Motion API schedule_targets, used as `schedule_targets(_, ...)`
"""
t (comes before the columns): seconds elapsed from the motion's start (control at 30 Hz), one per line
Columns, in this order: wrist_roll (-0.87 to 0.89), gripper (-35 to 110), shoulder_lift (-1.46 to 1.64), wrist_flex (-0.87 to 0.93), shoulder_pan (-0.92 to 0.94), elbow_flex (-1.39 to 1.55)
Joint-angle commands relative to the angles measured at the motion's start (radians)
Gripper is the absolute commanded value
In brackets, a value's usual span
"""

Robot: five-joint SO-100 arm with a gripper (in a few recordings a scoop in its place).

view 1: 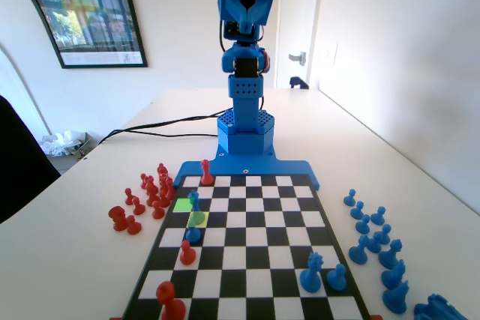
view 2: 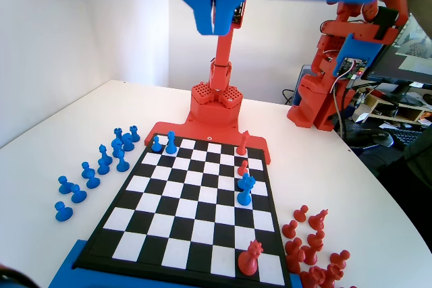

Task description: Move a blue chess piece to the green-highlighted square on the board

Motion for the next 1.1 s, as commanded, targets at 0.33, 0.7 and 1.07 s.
schedule_targets(0.33,0.002,3,0.003,-0.015,-0.009,0.006)
schedule_targets(0.7,0.002,1,0.003,-0.015,0.003,0.006)
schedule_targets(1.07,0.06,1,-0.097,0.009,-0.014,-0.097)
